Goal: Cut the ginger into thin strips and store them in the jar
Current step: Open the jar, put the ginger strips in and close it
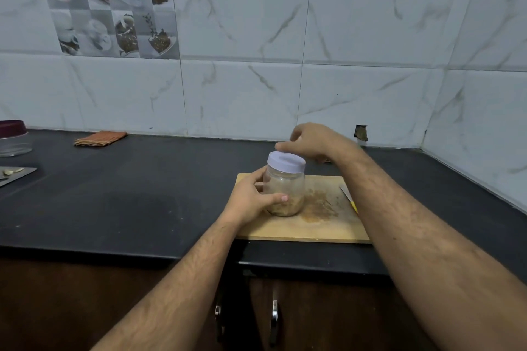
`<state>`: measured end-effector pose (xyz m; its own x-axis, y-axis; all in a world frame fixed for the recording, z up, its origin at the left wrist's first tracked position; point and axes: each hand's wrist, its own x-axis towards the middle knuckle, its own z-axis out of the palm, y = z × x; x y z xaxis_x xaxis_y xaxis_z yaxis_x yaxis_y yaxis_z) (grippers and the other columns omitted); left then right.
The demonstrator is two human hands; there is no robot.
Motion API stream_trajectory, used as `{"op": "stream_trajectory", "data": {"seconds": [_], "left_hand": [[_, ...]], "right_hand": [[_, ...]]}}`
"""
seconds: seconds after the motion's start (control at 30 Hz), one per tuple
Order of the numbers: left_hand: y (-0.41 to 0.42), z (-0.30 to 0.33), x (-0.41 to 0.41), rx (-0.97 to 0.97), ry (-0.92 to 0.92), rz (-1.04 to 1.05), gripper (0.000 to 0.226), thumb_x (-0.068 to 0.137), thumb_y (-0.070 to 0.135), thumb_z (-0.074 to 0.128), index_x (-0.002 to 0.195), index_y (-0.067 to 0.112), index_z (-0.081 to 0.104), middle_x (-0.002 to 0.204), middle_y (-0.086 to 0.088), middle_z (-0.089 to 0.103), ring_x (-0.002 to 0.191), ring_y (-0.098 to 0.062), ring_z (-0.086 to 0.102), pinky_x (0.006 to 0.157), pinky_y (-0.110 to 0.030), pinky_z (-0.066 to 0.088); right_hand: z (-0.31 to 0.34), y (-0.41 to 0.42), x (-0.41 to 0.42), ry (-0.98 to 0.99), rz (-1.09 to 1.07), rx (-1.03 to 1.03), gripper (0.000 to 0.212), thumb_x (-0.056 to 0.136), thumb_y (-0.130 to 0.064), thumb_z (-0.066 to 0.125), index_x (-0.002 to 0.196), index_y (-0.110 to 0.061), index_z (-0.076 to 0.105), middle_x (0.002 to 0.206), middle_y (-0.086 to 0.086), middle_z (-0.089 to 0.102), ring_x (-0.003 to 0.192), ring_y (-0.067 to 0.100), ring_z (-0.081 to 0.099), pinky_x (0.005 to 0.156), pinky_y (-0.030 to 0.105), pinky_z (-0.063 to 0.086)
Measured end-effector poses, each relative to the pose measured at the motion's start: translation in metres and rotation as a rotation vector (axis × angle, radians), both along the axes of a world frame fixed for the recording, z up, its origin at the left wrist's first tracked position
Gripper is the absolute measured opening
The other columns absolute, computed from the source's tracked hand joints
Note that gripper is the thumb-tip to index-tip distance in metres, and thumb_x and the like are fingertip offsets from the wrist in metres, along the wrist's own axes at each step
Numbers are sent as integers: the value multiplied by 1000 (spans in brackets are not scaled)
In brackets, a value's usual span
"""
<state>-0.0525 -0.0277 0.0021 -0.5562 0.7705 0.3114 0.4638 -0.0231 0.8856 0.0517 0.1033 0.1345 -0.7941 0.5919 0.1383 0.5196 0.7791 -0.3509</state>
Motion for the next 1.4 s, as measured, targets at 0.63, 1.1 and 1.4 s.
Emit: {"op": "stream_trajectory", "data": {"seconds": [0.63, 1.1, 1.4], "left_hand": [[-8, 1, 9, 33, 9, 29, 61, 70, 32, 87, 123, 42, 57, 102, 29, 58, 97, 5, 58, 72, -9, 42], [-9, 4, 11, 41, 20, 27, 57, 71, 30, 86, 111, 49, 51, 100, 28, 57, 91, 9, 57, 67, -6, 43], [-8, 1, 12, 48, 2, 22, 60, 70, 34, 87, 119, 46, 54, 105, 26, 56, 99, 1, 59, 74, -11, 44]], "right_hand": [[19, -18, -21, -416, 197, 87, 69, 74, -30, 86, 135, -36, 56, 126, -5, 57, 107, 25, 63, 74, 29, 49], [15, -15, -11, -282, 26, 107, 74, 75, -78, 61, 103, -9, 60, 110, 4, 63, 100, 26, 58, 89, 39, 46], [0, -14, -10, -181, 60, 143, 89, 76, -72, 66, 141, -14, 46, 142, 4, 52, 126, 26, 51, 103, 42, 43]]}}
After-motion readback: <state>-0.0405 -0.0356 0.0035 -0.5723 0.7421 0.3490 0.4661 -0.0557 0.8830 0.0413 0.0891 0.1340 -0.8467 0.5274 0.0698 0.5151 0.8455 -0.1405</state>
